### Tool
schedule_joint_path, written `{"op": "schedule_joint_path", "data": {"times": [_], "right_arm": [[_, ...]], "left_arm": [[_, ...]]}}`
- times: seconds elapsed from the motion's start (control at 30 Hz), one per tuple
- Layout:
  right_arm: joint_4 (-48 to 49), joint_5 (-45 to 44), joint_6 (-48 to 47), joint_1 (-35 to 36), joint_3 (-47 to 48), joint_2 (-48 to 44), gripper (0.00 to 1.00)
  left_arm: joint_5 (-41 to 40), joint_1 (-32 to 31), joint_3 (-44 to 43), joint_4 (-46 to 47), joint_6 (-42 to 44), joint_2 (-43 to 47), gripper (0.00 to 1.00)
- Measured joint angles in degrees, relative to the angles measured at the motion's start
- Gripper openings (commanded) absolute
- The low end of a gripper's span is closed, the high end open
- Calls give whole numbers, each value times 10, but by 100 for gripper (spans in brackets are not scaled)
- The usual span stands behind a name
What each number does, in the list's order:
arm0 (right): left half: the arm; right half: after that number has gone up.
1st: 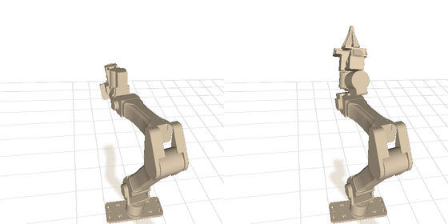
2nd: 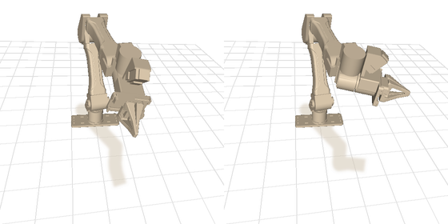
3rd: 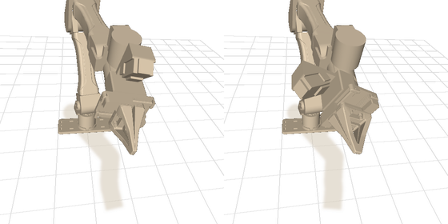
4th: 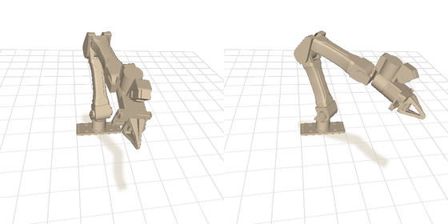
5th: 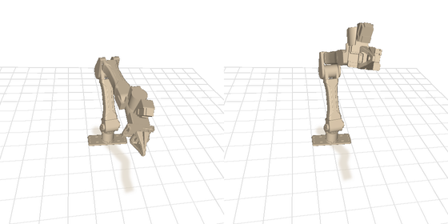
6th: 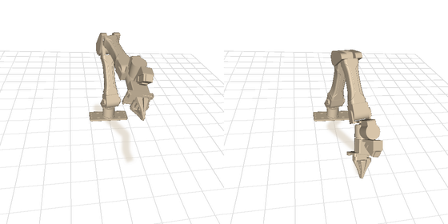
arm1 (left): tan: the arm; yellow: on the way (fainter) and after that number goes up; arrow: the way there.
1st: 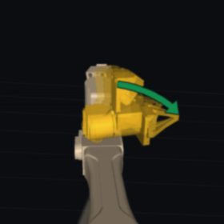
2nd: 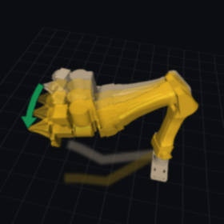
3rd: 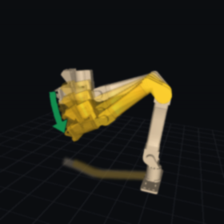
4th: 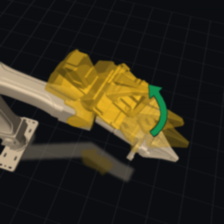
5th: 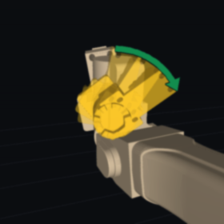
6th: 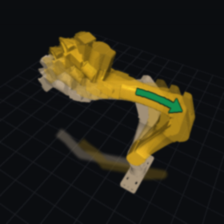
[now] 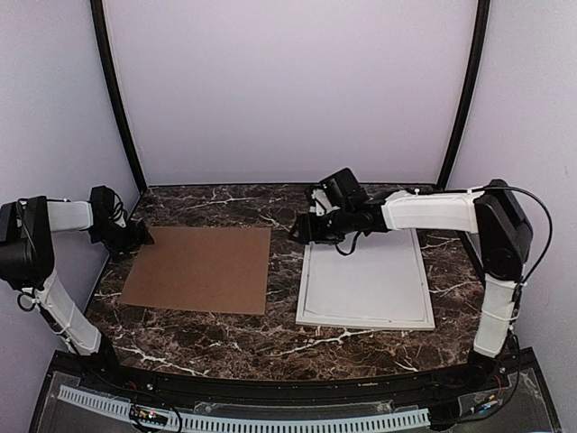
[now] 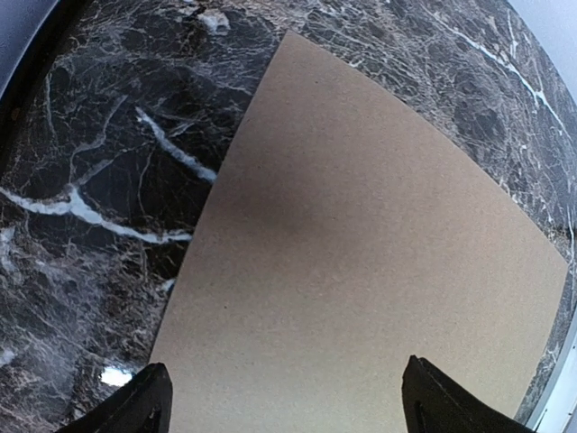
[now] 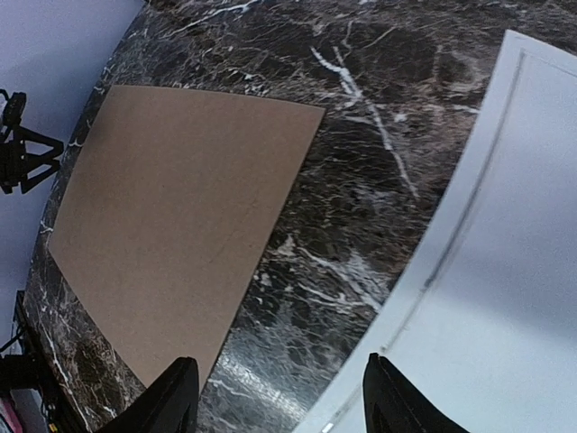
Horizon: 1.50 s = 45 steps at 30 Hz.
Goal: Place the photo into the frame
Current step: Position the photo frame at the center of the board, then adjust the backboard at the center of the board.
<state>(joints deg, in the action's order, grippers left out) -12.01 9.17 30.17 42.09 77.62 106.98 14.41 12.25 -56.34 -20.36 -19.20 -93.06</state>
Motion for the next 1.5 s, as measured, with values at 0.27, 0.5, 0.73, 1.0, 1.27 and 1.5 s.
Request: {"op": "schedule_joint_path", "data": {"times": [0.27,0.5,0.73,1.0,1.27,1.5], "right_arm": [[4,39,31,60,106,146,63],[4,56,52,69,121,181,63],[24,83,78,70,121,202,62],[47,107,97,71,120,205,62],[51,117,109,71,120,209,61],[51,117,111,71,120,209,61]], "left_arm": [[0,18,-10,-7,21,-33,89],[-2,29,-13,-7,25,-59,89],[0,30,-15,-7,33,-62,86],[37,32,-7,2,36,-62,78],[131,36,14,28,27,-61,72],[201,36,42,45,12,-54,68]]}}
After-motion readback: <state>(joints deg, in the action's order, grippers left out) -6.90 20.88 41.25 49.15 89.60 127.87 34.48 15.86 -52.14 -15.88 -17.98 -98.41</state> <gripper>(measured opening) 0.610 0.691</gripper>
